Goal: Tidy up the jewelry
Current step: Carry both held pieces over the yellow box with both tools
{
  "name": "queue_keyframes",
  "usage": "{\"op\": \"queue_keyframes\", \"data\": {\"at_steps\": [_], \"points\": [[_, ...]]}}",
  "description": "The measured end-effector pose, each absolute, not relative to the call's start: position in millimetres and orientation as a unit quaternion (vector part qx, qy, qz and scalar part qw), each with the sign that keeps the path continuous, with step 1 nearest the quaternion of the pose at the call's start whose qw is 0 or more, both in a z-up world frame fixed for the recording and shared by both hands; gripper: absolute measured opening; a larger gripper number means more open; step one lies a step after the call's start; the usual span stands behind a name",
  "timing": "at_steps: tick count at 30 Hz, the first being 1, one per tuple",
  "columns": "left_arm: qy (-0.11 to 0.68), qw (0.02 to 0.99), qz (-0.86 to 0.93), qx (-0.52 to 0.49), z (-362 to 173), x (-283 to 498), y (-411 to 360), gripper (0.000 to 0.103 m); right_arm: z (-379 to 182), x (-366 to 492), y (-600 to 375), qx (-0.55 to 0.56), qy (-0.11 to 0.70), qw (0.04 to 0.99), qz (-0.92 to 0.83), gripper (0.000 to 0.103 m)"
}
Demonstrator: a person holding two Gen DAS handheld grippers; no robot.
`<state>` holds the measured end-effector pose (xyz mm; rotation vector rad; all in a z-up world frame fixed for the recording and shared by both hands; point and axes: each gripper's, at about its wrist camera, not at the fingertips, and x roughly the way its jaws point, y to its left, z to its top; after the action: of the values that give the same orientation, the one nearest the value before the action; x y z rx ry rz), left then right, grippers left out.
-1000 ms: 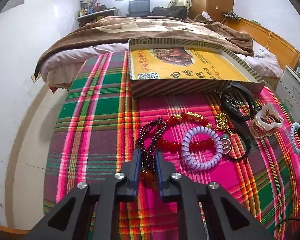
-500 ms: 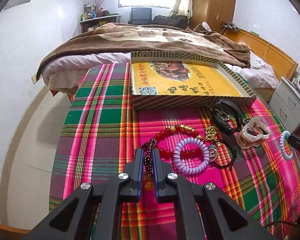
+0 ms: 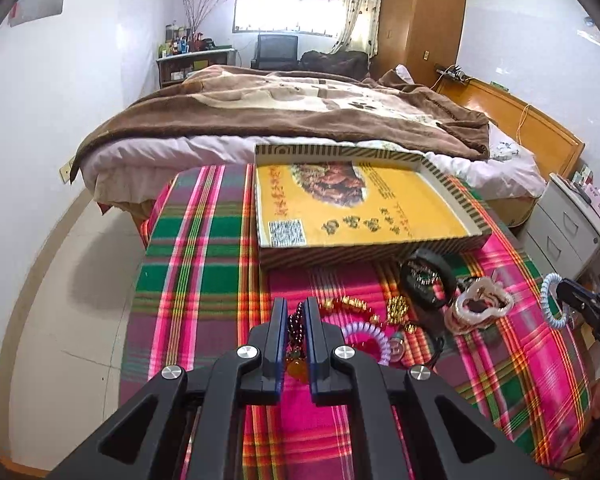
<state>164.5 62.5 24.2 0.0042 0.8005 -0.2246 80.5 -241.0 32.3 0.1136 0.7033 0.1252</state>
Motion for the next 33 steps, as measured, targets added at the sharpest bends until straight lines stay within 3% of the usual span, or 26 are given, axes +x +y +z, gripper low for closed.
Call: {"op": "queue_keyframes", "data": {"at_steps": [17, 33], "points": [[0.373, 0.918, -0.134, -0.007, 53.1, 251.8, 41.9, 0.008, 57.8, 202.3, -260.4, 0.068, 0.353, 0.931, 0.061, 0.01], [0.397, 0.908, -0.122, -0.045, 12.7, 374.1, 20.3, 0.008, 9.1, 333.7, -267.8, 0.058, 0.422, 0.902, 0.066, 0.01]]}}
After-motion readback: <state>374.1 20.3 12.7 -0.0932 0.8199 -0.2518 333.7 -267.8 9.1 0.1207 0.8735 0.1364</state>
